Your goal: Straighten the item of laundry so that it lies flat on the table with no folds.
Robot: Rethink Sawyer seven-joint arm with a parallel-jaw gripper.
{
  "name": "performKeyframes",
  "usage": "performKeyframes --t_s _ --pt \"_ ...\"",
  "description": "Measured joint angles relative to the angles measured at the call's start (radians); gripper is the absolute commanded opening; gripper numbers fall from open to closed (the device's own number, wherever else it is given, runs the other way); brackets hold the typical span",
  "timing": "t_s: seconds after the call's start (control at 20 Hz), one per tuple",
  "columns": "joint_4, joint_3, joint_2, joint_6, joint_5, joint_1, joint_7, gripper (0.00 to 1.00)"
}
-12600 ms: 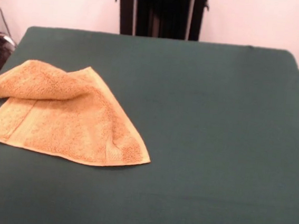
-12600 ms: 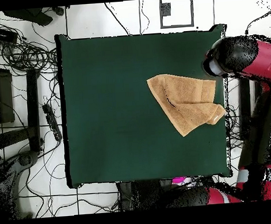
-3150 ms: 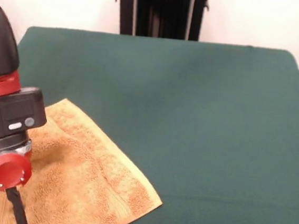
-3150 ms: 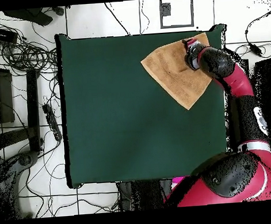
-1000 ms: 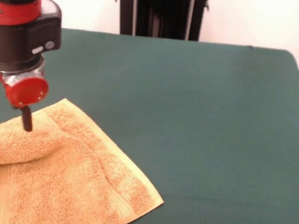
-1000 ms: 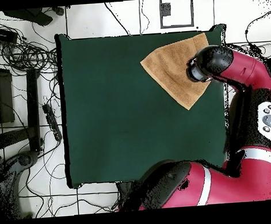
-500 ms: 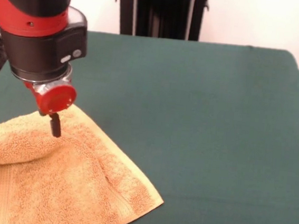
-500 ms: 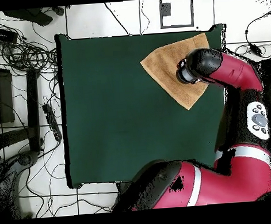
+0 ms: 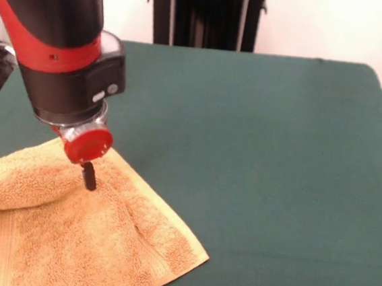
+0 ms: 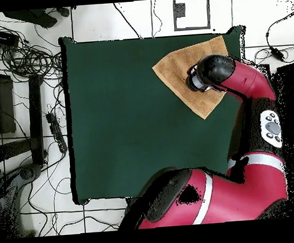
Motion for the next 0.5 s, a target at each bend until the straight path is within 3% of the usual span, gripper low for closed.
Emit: performKeyframes --t_s 0.3,0.5 --pt "-0.002 -0.002 0.077 -0.001 0.043 -0.002 0.007 1.0" --pt "-0.005 -0.003 0.079 0.0 0.075 -0.009 0.007 1.0"
